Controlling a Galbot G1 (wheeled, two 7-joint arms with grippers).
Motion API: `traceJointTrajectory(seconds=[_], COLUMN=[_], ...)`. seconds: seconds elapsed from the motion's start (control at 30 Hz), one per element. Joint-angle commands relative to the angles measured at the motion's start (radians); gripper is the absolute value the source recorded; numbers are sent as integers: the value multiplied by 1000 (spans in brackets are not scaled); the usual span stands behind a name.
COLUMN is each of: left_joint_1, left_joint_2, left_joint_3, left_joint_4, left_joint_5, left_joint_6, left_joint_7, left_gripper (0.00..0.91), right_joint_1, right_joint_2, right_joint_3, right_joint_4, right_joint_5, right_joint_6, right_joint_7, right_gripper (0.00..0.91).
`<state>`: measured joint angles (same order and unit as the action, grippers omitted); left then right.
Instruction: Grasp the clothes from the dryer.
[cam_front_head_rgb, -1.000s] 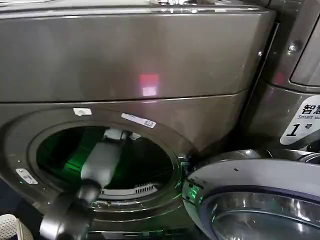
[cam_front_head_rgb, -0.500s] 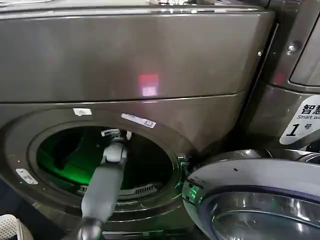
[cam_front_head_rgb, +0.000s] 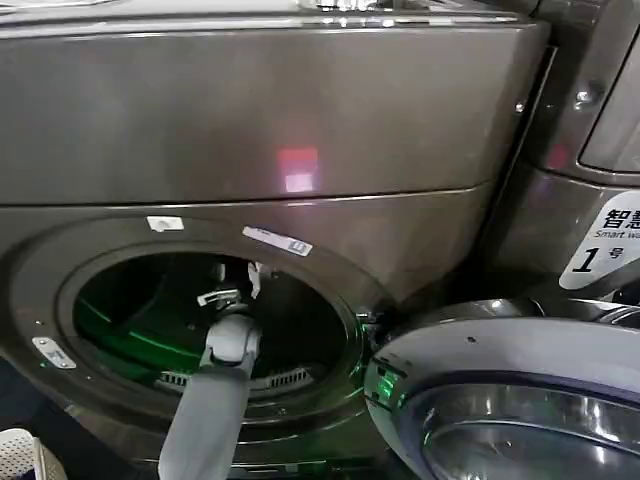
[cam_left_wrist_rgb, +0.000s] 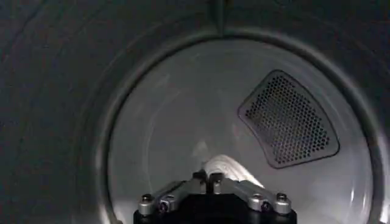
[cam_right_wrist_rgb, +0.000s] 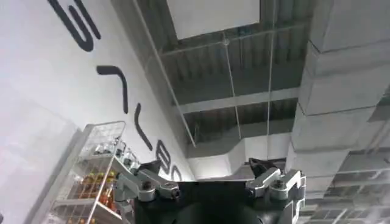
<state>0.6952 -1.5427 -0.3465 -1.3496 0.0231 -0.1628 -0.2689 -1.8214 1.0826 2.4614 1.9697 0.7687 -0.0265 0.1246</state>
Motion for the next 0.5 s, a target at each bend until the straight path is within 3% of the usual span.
traceJointTrajectory(seconds=[0.03, 0.5], left_joint_1=[19, 31], left_joint_2=[-1, 7], left_joint_3=[6, 5], left_joint_4=[-42, -57], left_joint_5=[2, 5], left_joint_6=[21, 18], left_joint_7=[-3, -2], left_gripper=[0, 0], right_joint_1=[-7, -20], right_joint_2=[-4, -11], right_joint_3=[15, 58], right_joint_4=[-7, -6], right_joint_5=[2, 3], right_joint_6=[2, -9], right_joint_7=[-1, 2], right_gripper=[907, 907])
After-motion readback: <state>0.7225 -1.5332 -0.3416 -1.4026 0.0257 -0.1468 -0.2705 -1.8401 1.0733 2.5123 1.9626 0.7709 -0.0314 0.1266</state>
